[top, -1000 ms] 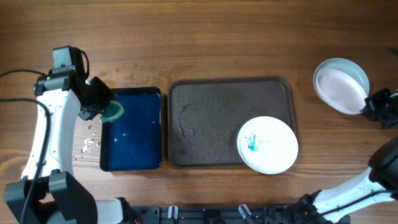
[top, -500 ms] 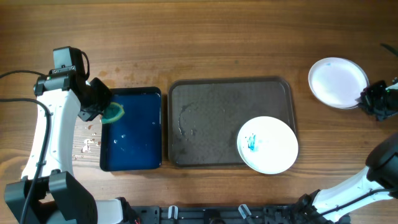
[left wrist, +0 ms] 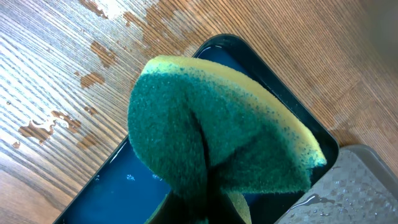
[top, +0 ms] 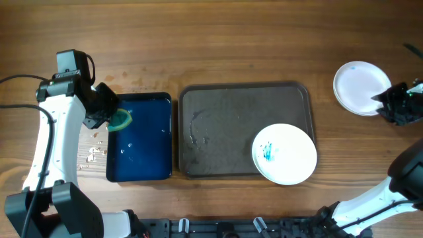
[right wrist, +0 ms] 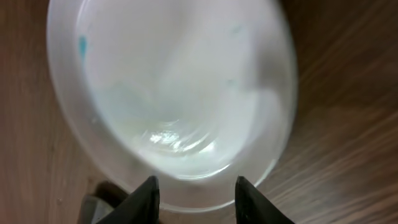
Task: Clean dirty plates on tray and stack at the side
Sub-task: 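Release the stacked plate and move the right gripper to the tray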
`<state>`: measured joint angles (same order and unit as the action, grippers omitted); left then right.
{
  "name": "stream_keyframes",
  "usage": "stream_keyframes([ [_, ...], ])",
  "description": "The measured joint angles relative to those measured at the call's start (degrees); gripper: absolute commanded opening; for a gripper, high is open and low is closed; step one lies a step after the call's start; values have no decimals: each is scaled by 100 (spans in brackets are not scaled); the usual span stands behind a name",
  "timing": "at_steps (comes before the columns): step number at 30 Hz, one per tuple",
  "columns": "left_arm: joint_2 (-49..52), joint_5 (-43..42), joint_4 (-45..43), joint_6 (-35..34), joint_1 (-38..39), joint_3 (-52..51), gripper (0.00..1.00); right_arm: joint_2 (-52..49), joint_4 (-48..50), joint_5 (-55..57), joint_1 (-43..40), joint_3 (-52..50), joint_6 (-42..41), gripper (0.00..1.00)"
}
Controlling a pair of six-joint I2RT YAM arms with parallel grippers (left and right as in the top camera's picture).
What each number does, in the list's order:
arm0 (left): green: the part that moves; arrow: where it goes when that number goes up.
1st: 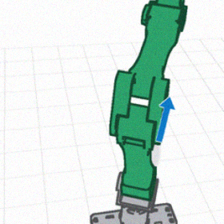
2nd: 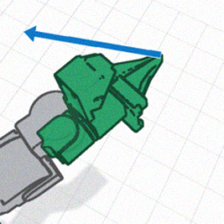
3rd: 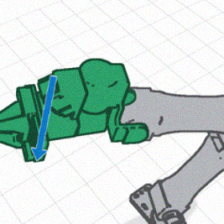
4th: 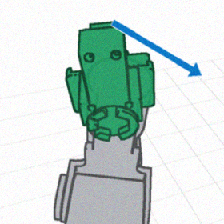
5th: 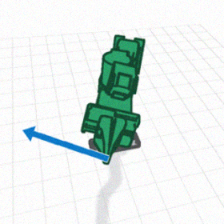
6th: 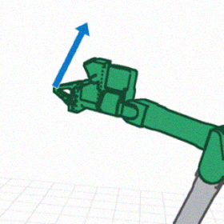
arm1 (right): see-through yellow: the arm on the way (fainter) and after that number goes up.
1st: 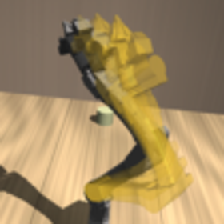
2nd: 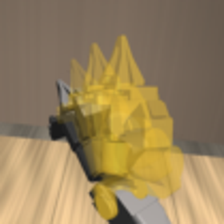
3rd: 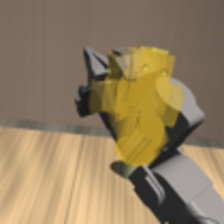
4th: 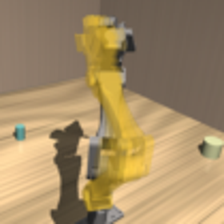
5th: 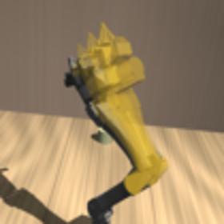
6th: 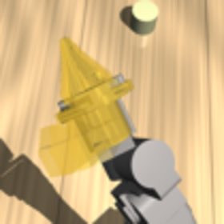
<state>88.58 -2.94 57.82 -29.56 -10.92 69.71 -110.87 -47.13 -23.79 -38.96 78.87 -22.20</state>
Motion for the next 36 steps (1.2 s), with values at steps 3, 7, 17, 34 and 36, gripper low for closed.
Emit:
stream_keyframes([
  [3, 0, 0, 0, 0, 0, 0, 4, 2, -133, -114, 317, 129, 212, 43],
  [7, -2, 0, 0, 0, 0, 0, 4, 190, -787, -72, 1215, 728, 704, 36],
  [17, 0, 0, 0, 0, 0, 0, 4, 1971, -2389, 682, 2667, 935, 686, 33],
  [34, 0, 0, 2, 105, 0, 0, 4, 4096, -2953, 1239, 2918, -2430, -664, 36],
  [36, 0, 4, 4, 107, 0, 0, 4, 4419, -2935, 1132, 2920, -2918, -754, 39],
])
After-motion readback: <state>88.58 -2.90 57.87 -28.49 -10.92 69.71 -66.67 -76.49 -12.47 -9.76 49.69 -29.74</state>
